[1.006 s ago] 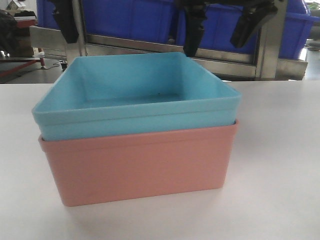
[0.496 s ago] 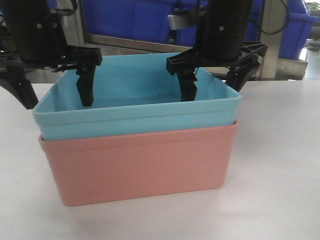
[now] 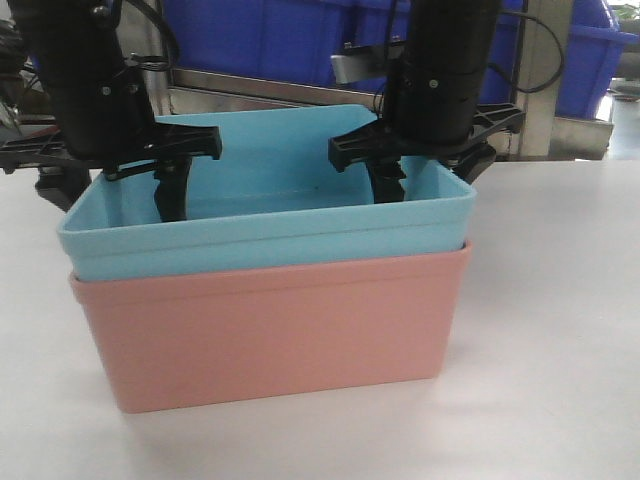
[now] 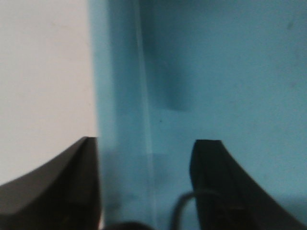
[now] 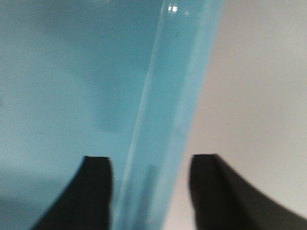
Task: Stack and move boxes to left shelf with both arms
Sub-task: 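Lower both grippers onto the light-blue box's rim and close them, then lift the stacked boxes off the table with both grippers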
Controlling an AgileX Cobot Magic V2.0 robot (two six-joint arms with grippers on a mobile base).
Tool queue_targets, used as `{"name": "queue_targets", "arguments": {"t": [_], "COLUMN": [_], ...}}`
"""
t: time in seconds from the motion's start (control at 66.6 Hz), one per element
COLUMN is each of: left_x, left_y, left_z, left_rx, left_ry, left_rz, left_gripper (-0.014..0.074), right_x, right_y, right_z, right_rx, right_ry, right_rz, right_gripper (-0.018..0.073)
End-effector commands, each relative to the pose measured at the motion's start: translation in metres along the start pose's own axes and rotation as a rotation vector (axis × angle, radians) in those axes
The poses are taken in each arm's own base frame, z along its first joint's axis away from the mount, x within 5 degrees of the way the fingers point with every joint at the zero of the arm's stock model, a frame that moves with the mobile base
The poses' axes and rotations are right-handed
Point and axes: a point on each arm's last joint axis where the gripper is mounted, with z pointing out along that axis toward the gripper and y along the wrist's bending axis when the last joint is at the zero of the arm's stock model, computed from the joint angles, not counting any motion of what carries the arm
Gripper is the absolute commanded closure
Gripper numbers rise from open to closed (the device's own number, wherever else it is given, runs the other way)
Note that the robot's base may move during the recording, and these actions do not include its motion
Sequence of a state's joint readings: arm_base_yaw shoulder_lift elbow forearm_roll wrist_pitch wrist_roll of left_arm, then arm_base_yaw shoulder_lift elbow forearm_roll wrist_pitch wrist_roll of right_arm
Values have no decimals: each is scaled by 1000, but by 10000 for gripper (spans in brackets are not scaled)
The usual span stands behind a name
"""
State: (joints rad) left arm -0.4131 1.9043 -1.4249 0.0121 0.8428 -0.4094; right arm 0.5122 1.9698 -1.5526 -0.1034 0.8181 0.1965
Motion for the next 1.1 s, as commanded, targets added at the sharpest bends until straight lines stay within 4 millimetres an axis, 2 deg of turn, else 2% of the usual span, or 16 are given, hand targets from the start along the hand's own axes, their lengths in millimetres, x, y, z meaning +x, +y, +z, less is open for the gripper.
{"name": "queue_targets", "arguments": {"t": [0.0, 0.045, 0.075, 0.135, 0.36, 0.481, 0.676, 1.081], "left_x": [-6, -6, -6, -6, -6, -7, -4, 19], "left_y": [1, 1, 1, 1, 1, -1, -6, -16], "left_z": [-18, -18, -18, -18, -19, -28, -64, -148], "left_rx": [-6, -6, -6, -6, -8, 2, 29, 115], "left_ry": [-50, -50, -50, -50, -47, -68, -137, -288], "left_rz": [16, 16, 16, 16, 16, 18, 39, 47], "left_gripper": [528, 610, 615, 596, 598, 599, 599, 599], "right_x": [-14, -14, -14, -14, -15, -15, -16, -6], "right_y": [-2, -2, -2, -2, -2, -3, -5, -9], "right_z": [-31, -31, -31, -31, -36, -44, -73, -156], "right_rx": [-3, -3, -3, -3, -5, -7, -15, -51], "right_ry": [-114, -114, -114, -115, -124, -137, -185, -327], "right_rz": [-14, -14, -14, -14, -5, 14, 84, 151], "right_gripper": [388, 476, 521, 498, 504, 504, 504, 504]}}
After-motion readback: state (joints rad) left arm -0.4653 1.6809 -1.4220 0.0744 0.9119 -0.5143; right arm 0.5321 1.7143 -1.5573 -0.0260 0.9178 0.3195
